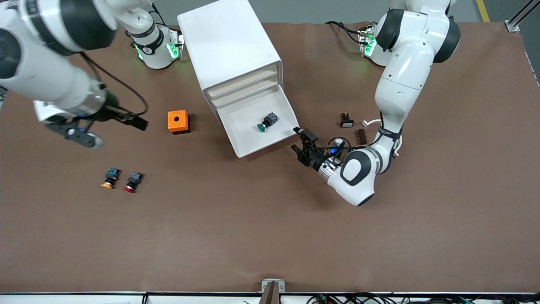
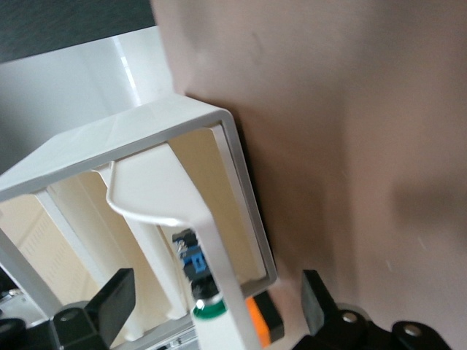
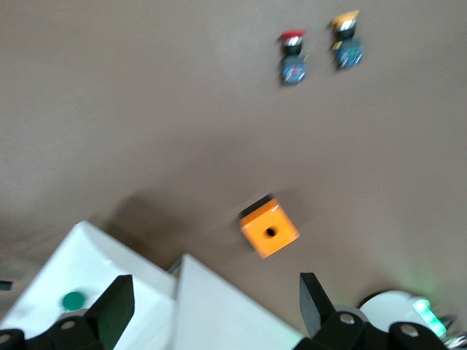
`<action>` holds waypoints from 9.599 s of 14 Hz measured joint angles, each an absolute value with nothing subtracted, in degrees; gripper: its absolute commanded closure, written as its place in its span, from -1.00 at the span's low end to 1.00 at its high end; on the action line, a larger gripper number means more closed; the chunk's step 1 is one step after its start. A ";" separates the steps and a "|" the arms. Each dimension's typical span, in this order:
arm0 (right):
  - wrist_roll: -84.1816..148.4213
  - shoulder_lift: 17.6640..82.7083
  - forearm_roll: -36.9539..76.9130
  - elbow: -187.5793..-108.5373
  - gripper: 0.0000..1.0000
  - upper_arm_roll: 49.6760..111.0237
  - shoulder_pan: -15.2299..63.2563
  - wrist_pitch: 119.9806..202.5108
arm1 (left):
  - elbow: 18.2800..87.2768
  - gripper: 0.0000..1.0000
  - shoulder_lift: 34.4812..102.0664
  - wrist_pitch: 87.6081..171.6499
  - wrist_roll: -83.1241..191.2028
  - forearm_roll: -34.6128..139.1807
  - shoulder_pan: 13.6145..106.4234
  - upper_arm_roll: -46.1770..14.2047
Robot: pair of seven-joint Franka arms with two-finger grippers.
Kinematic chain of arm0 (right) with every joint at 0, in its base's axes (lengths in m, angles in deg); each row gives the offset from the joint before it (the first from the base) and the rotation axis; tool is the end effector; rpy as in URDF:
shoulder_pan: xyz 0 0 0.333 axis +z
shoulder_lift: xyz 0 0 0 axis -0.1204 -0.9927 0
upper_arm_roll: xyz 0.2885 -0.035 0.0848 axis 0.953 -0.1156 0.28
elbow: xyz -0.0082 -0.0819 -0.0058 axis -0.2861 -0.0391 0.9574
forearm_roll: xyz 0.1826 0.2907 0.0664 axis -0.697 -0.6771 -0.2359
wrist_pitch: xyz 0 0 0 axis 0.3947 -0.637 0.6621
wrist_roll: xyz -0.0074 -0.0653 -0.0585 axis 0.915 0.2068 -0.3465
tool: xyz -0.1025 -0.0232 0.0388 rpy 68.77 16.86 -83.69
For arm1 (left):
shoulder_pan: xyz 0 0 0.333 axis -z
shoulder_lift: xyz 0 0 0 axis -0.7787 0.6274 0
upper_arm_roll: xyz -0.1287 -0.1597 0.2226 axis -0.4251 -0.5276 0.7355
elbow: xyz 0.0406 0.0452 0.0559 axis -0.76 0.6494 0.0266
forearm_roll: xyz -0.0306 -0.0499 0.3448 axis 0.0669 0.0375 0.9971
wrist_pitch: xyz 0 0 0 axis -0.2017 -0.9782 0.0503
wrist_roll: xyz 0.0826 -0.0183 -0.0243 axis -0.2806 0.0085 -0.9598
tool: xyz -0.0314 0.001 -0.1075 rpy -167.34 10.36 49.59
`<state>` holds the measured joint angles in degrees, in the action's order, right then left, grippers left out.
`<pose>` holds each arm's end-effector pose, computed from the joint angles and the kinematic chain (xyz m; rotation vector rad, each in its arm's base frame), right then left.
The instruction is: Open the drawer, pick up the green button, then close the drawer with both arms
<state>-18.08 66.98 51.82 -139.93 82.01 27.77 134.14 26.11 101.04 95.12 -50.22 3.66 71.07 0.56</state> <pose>0.5072 0.1683 0.5380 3.0214 -0.7636 -0.2783 0.5432 -0.3218 0.1649 -1.3451 -1.8938 1.6747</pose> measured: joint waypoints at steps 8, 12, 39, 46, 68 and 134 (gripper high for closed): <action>-41.95 59.49 47.95 -140.04 -1.00 82.07 41.58 145.59 | 24.15 -1.00 96.78 95.04 -17.89 13.29 66.92 1.15; -49.90 55.43 47.85 -140.16 -1.00 82.07 47.40 150.85 | 21.76 -1.00 92.85 97.24 -1.94 21.40 67.02 1.80; -62.99 43.61 48.12 -147.28 -1.00 81.67 62.64 170.26 | 23.89 -1.00 87.57 132.91 6.29 49.27 75.32 2.65; -63.35 43.32 48.56 -147.19 -0.72 80.98 62.64 170.39 | 24.57 -1.00 87.44 132.91 3.79 55.92 77.10 2.60; -54.64 42.18 49.45 -135.68 1.00 79.81 55.86 162.71 | 24.74 -1.00 87.38 132.81 3.80 55.94 78.12 1.69; -0.11 39.95 56.16 -159.91 1.00 79.44 19.16 189.48 | 34.70 -1.00 87.75 132.96 -7.45 44.16 93.59 -7.97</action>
<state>-0.11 39.95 56.16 -159.91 79.44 19.16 189.48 34.70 87.75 132.96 -7.45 44.16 93.59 -7.97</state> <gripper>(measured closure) 0.590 0.000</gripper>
